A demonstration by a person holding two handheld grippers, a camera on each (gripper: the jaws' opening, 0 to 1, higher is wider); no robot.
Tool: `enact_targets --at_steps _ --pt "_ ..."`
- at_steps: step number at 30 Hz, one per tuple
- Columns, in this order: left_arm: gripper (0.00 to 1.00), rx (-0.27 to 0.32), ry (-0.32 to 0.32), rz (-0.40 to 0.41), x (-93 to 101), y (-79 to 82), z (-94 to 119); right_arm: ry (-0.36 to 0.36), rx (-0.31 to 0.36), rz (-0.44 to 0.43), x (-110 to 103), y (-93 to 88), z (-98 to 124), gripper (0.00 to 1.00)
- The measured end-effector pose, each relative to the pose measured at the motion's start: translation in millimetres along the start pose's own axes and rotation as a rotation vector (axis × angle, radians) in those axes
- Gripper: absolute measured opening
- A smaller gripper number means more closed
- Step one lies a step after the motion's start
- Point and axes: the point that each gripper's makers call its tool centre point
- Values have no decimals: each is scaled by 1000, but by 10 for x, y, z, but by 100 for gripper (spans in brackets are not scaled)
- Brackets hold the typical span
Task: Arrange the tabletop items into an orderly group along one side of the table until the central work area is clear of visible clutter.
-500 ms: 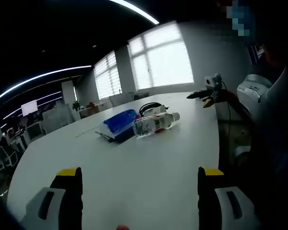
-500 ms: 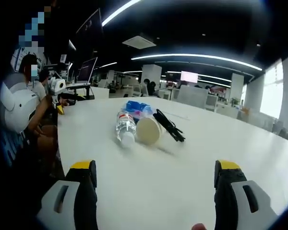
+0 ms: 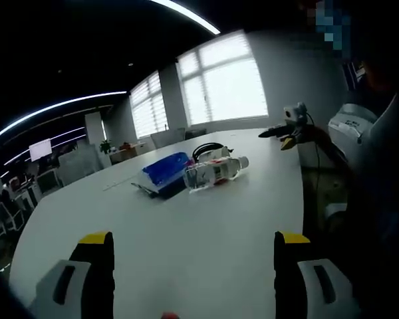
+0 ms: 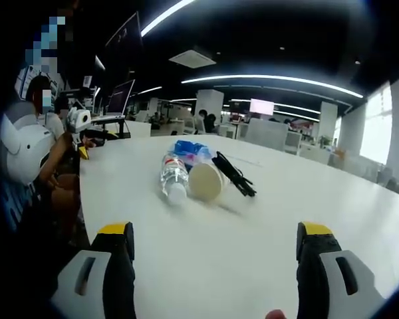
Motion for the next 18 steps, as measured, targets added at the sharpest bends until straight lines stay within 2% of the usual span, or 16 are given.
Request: enact_targets --at_steps 18 --pt "100 -7 0 5 23 -23 -36 1 -12 3 -12 -35 -4 99"
Point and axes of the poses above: the point that each gripper's makers call its tool centre point, and the gripper's own axes: z roughly backward along the fingers, x roughly to its right, y roughly out of its top, and after that the axes turned 10 degrees about -z, right-handed
